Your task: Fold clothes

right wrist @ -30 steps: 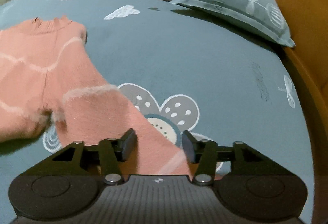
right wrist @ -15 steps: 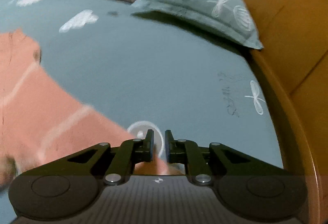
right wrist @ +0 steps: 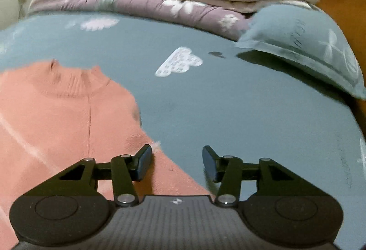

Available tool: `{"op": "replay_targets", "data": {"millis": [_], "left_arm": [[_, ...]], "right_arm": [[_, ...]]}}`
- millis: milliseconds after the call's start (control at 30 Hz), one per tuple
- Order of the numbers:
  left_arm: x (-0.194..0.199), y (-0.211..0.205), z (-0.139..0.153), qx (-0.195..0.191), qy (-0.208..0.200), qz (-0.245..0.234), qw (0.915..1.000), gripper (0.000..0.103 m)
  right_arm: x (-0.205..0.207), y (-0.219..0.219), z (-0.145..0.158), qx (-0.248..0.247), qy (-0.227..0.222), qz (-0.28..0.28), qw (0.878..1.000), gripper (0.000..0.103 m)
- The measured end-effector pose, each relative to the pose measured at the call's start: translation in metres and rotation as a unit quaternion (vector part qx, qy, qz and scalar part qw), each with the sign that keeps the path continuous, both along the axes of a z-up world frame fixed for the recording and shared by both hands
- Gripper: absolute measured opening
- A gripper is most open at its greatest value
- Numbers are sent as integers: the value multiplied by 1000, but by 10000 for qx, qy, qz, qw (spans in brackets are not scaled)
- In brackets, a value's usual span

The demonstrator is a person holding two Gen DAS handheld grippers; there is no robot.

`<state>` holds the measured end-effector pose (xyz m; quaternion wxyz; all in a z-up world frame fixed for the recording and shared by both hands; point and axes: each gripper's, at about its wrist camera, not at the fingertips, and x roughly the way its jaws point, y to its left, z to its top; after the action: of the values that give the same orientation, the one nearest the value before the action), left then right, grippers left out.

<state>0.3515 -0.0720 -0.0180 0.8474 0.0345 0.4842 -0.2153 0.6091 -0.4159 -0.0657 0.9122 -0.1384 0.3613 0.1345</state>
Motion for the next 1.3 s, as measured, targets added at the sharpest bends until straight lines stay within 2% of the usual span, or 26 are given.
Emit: {"op": "replay_targets", "data": {"millis": [167, 267, 333, 433, 733, 967, 1067, 1100, 1200, 1233, 1300], "left_arm": [[0, 6, -4, -209, -25, 102, 9997, 69], [-2, 4, -5, -197, -71, 76, 9998, 70], [-4, 5, -6, -215, -78, 88, 9997, 70], [-5, 8, -7, -265, -59, 110, 9996, 70], [0, 9, -5, -287, -42, 13, 9996, 71], [3, 7, -9, -256, -15, -14, 9997, 72], [5, 5, -10, -240, -10, -19, 9997, 73], [5, 4, -10, -231, -16, -26, 9997, 73], [3, 4, -10, -207, -37, -54, 9998, 74], [2, 5, -10, -226, -36, -49, 9997, 74], [2, 9, -9, -302, -23, -15, 9995, 74]], "right_arm": [[-8, 13, -9, -289, 88, 199, 9993, 55], [0, 5, 4, -50, 156, 180, 9997, 56], [10, -5, 10, 222, 32, -128, 9997, 57], [24, -11, 4, 345, 159, -474, 9982, 57], [-5, 13, -2, -28, 301, 304, 9991, 55], [-27, 25, -6, -346, 80, 562, 9978, 55], [-19, 18, -7, -101, 299, 523, 9981, 54], [-15, 13, -7, 43, 420, 531, 9977, 53], [-10, 7, -5, 347, 678, 601, 9953, 30], [-11, 9, -4, 320, 692, 640, 9950, 18], [-12, 17, -1, -5, 548, 596, 9967, 14]]}}
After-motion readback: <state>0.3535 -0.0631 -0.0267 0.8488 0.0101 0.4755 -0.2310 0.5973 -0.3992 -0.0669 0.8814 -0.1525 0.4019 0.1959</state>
